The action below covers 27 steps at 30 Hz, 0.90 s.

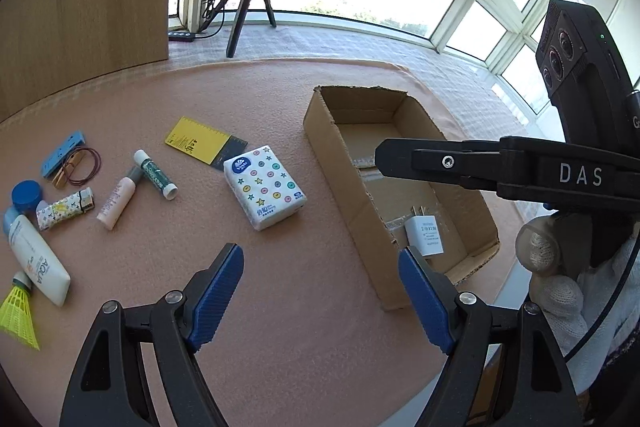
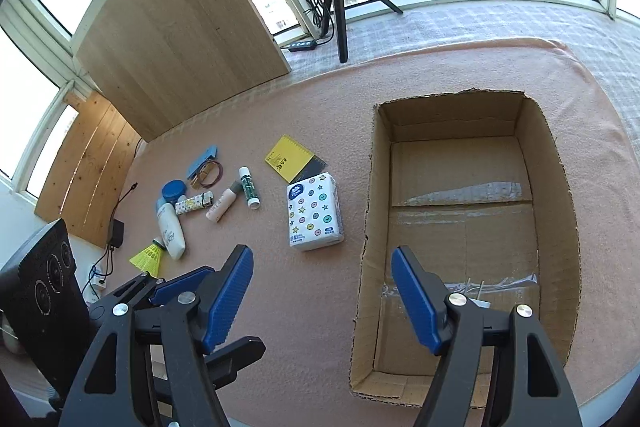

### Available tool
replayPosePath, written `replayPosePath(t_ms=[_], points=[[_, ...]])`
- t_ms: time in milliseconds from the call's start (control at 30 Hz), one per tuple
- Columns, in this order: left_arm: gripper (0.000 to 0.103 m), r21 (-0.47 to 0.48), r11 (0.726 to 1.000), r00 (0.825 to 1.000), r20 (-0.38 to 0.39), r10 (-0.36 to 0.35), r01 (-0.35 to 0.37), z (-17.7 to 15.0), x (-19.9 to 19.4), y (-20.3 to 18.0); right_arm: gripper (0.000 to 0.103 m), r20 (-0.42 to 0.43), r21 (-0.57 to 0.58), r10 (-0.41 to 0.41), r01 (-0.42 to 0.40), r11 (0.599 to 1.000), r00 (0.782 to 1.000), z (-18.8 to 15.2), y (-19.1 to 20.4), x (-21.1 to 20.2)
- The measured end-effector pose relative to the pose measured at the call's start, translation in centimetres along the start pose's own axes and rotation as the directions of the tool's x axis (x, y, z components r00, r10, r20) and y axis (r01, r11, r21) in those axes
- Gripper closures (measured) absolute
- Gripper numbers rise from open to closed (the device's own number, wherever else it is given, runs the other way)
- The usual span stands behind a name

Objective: Organize objects
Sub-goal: 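Move the right tool to the dotted tissue pack and grasp it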

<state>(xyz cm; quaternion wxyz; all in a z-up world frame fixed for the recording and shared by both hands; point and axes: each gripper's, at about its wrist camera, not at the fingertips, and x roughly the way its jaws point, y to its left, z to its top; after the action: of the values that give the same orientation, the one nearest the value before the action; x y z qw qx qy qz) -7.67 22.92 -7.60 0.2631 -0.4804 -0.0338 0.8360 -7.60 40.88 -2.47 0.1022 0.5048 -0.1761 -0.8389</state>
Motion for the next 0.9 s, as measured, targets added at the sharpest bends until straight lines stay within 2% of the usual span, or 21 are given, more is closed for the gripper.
replayPosePath(t_ms=[167, 333, 400, 567, 633, 900], points=[[0.02, -0.068, 0.997, 0.999, 0.006, 0.049, -0.048, -0.7, -1.4, 3.8, 0.035, -0.048, -0.038, 0.035, -0.036, 0.999, 0.998, 2.2, 2.5, 2.9], [0.02, -0.101, 0.992, 0.997, 0.004, 0.079, -0.079, -1.8, -2.5, 6.2, 0.035, -0.11, -0.062, 0.003, -0.01, 0.998, 0.994, 4.5, 4.1, 6.9], [0.02, -0.108, 0.991, 0.996, 0.004, 0.086, -0.085, -2.1, -2.8, 6.8, 0.036, -0.138, -0.073, -0.031, 0.021, 0.997, 0.99, 5.2, 4.5, 8.7], [0.02, -0.12, 0.989, 0.996, 0.007, 0.093, -0.091, -2.5, -3.2, 8.1, 0.058, -0.208, -0.066, -0.112, 0.101, 0.993, 0.972, 6.0, 4.2, 12.5], [0.02, -0.123, 0.988, 0.996, 0.008, 0.094, -0.092, -2.5, -3.3, 8.5, 0.063, -0.219, -0.068, -0.146, 0.134, 0.989, 0.965, 6.1, 3.9, 13.3], [0.02, -0.125, 0.988, 0.996, 0.004, 0.089, -0.088, -2.2, -3.1, 9.3, 0.063, -0.239, -0.095, -0.259, 0.243, 0.965, 0.936, 6.1, 3.5, 15.0]])
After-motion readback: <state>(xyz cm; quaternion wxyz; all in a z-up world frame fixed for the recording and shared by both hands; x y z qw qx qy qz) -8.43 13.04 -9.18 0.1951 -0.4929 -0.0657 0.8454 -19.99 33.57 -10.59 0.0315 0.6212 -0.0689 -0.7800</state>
